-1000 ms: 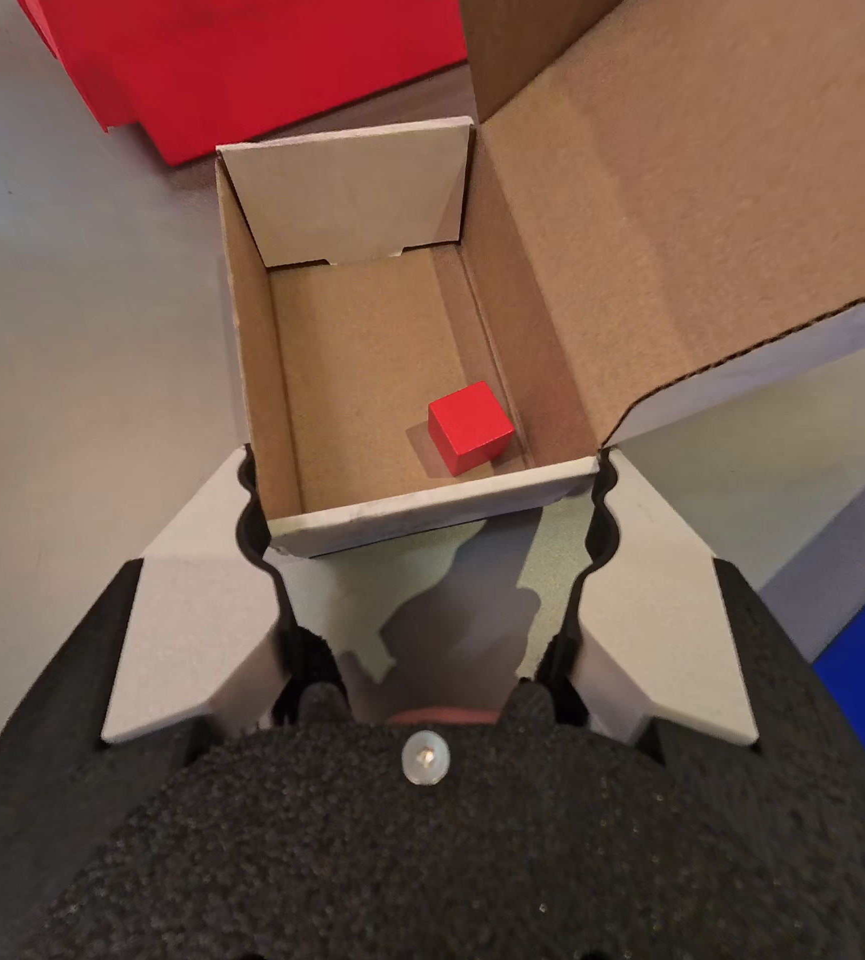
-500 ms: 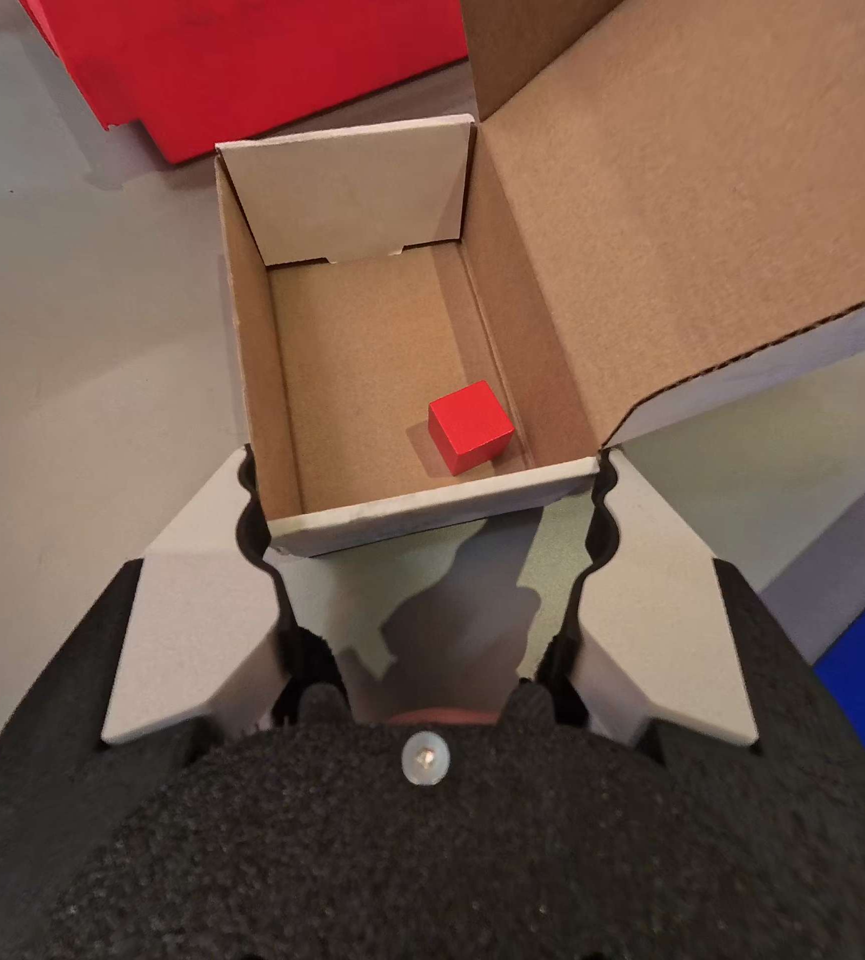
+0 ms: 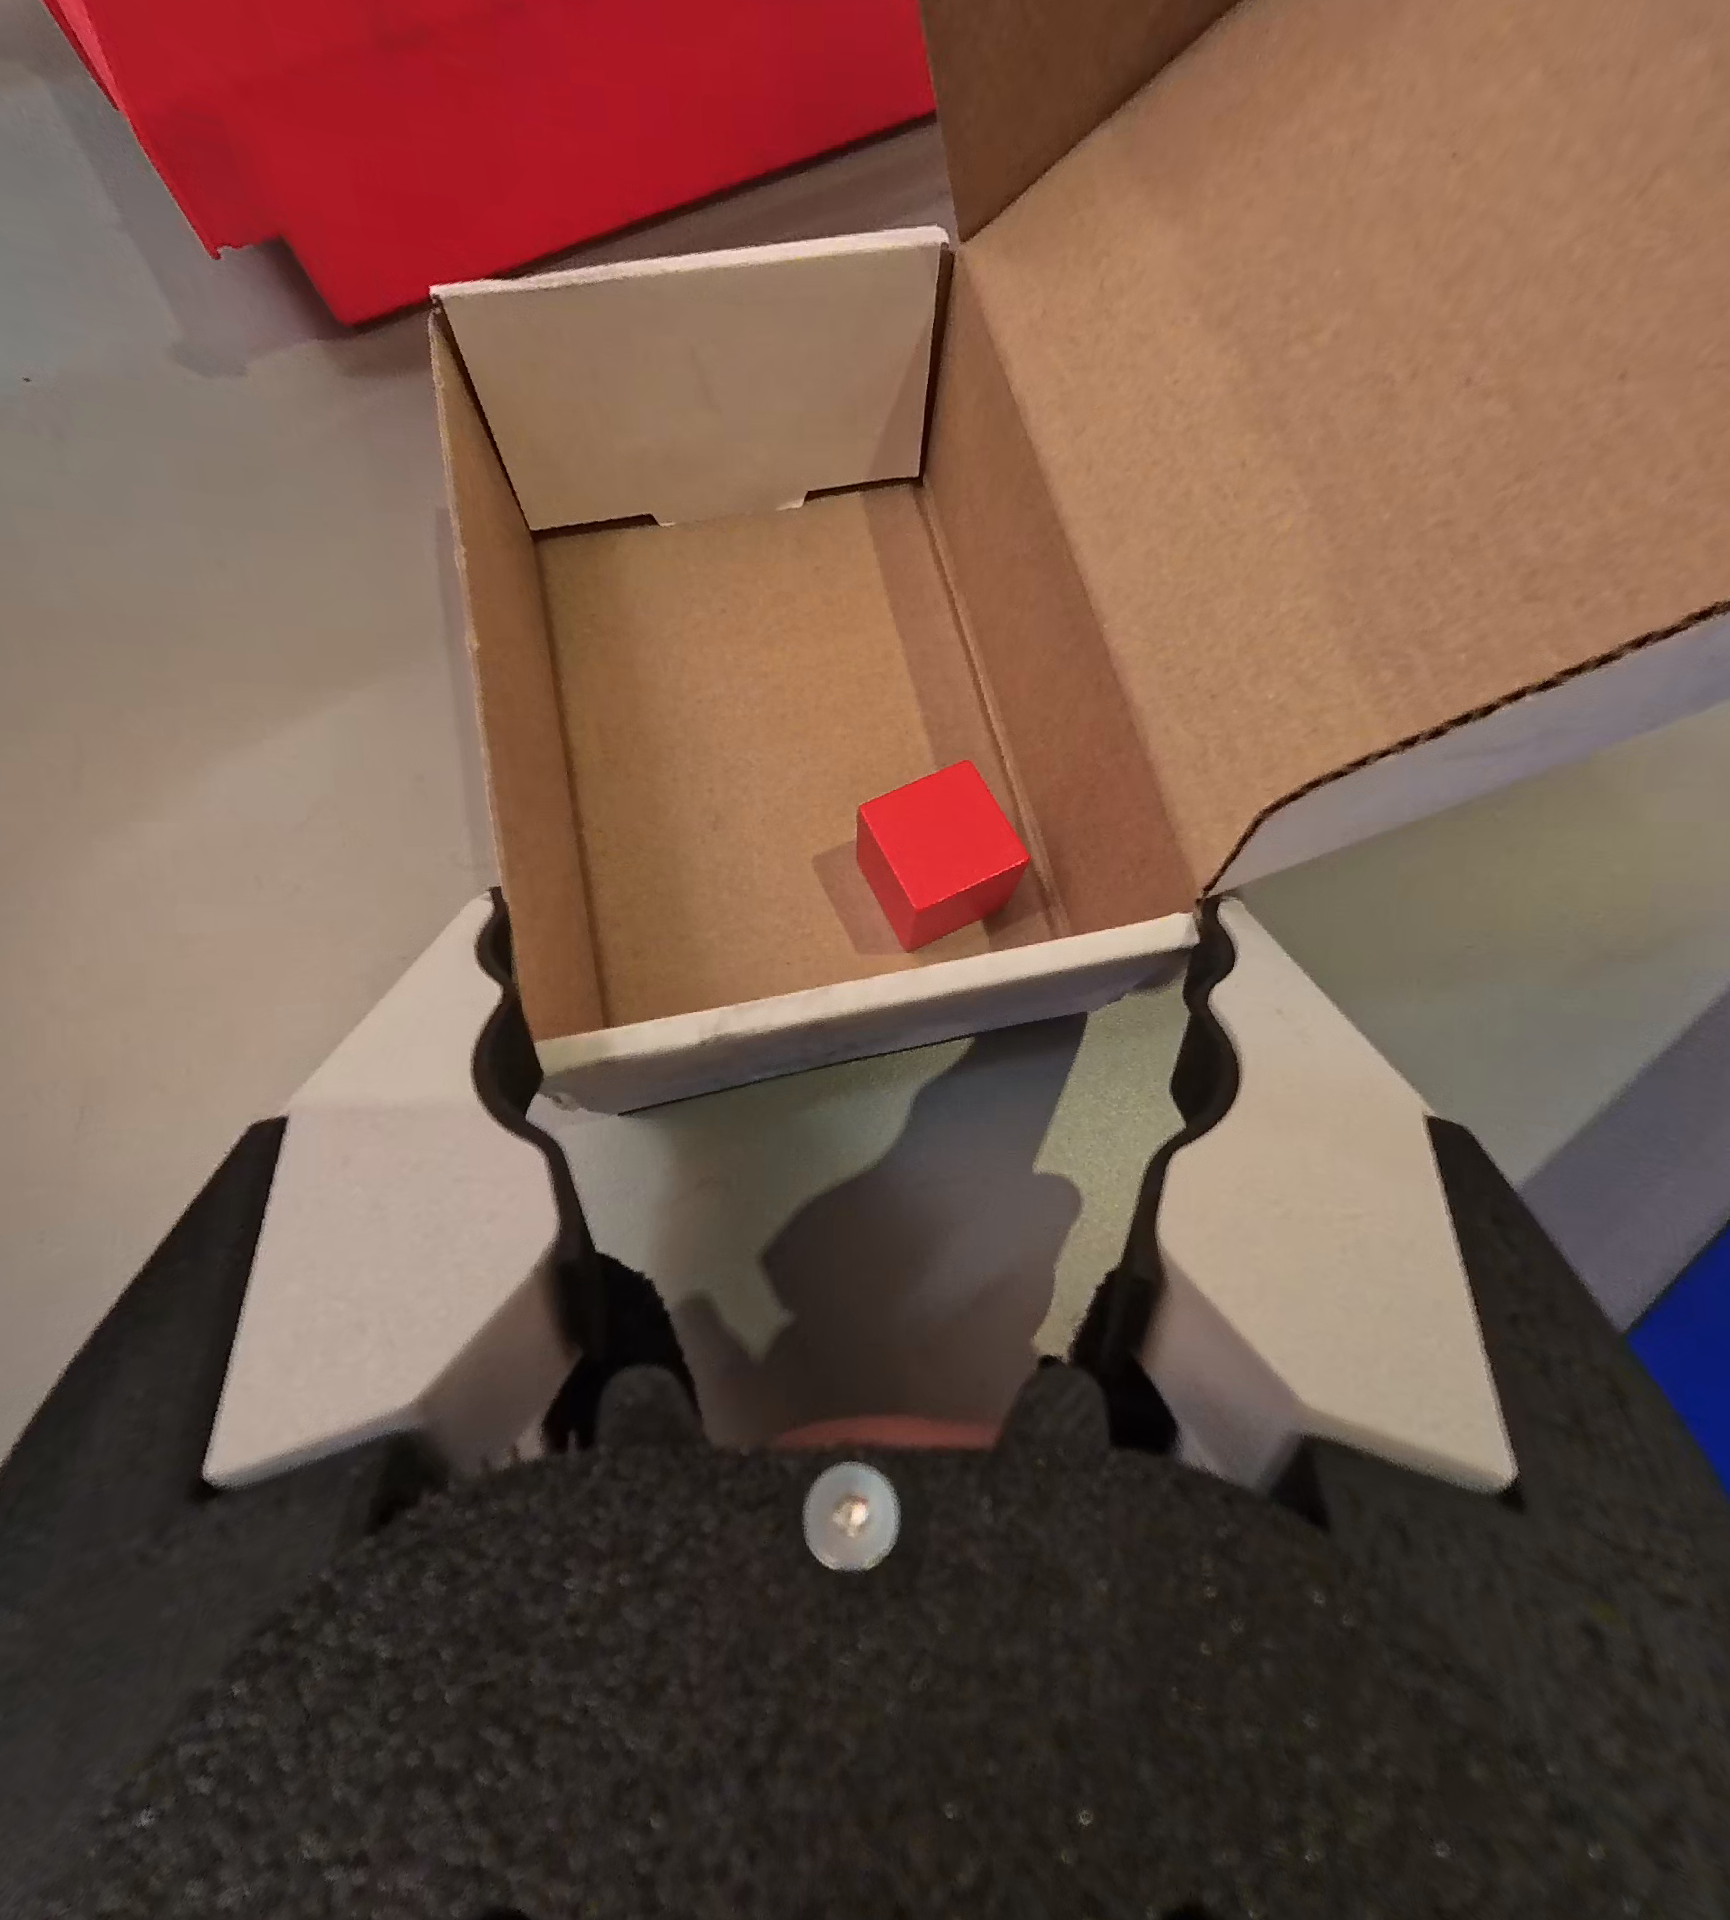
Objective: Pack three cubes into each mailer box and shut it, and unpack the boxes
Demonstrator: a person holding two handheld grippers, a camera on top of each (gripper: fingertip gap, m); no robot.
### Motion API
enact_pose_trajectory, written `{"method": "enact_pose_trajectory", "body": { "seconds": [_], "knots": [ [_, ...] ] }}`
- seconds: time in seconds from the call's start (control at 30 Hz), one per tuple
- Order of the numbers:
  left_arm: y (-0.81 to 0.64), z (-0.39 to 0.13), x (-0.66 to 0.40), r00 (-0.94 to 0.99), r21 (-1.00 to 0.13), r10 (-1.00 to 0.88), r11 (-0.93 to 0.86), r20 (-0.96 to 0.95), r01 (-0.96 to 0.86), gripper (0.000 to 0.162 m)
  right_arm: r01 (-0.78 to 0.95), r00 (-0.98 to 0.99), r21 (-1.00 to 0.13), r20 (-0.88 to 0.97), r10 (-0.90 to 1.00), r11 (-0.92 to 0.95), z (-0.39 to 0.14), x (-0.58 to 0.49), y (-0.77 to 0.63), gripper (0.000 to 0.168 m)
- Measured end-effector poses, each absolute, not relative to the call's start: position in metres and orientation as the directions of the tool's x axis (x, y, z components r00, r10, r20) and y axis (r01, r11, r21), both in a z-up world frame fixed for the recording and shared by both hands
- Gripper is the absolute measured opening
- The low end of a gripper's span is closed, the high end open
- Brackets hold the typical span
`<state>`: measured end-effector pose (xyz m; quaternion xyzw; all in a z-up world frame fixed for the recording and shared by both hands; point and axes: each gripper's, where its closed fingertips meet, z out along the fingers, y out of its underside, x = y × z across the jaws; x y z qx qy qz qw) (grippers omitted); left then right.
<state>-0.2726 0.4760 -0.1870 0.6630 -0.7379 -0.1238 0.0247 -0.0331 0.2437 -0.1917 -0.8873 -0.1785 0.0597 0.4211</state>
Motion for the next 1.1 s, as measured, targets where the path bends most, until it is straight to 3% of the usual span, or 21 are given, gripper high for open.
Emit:
{"method": "enact_pose_trajectory", "body": {
  "seconds": [0.13, 0.33, 0.43, 0.63, 0.77, 0.93, 1.1],
  "knots": [
    [0.461, -0.140, -0.239, -0.155, 0.050, -0.977, 0.149, -0.144, -0.988, 0.018, 0.268, 0.929, -0.768, 0.046, 0.367, -0.582, -0.192, -0.033, 0.244, 0.125],
    [0.378, -0.056, -0.141, -0.285, -0.400, -0.952, 0.306, -0.114, -0.864, 0.018, 0.269, 0.929, -0.768, 0.047, 0.367, -0.581, -0.192, -0.033, 0.243, 0.125],
    [0.329, -0.051, -0.099, -0.334, -0.538, -0.939, 0.323, -0.080, -0.779, 0.018, 0.269, 0.929, -0.768, 0.048, 0.367, -0.581, -0.192, -0.033, 0.243, 0.125],
    [0.281, -0.128, -0.054, -0.364, -0.451, -0.928, 0.360, -0.081, -0.817, 0.018, 0.269, 0.929, -0.769, 0.048, 0.367, -0.580, -0.192, -0.033, 0.243, 0.125],
    [0.279, -0.171, -0.036, -0.286, -0.442, -0.955, 0.288, -0.073, -0.849, 0.018, 0.271, 0.928, -0.771, 0.051, 0.369, -0.577, -0.192, -0.033, 0.243, 0.125],
    [0.281, -0.193, -0.026, -0.177, -0.476, -0.984, 0.172, -0.036, -0.863, 0.018, 0.267, 0.928, -0.774, 0.046, 0.369, -0.574, -0.191, -0.034, 0.244, 0.125],
    [0.282, -0.201, -0.030, -0.196, -0.455, -0.978, 0.209, -0.077, -0.865, 0.018, 0.266, 0.927, -0.775, 0.043, 0.371, -0.573, -0.191, -0.034, 0.243, 0.125]
  ]
}}
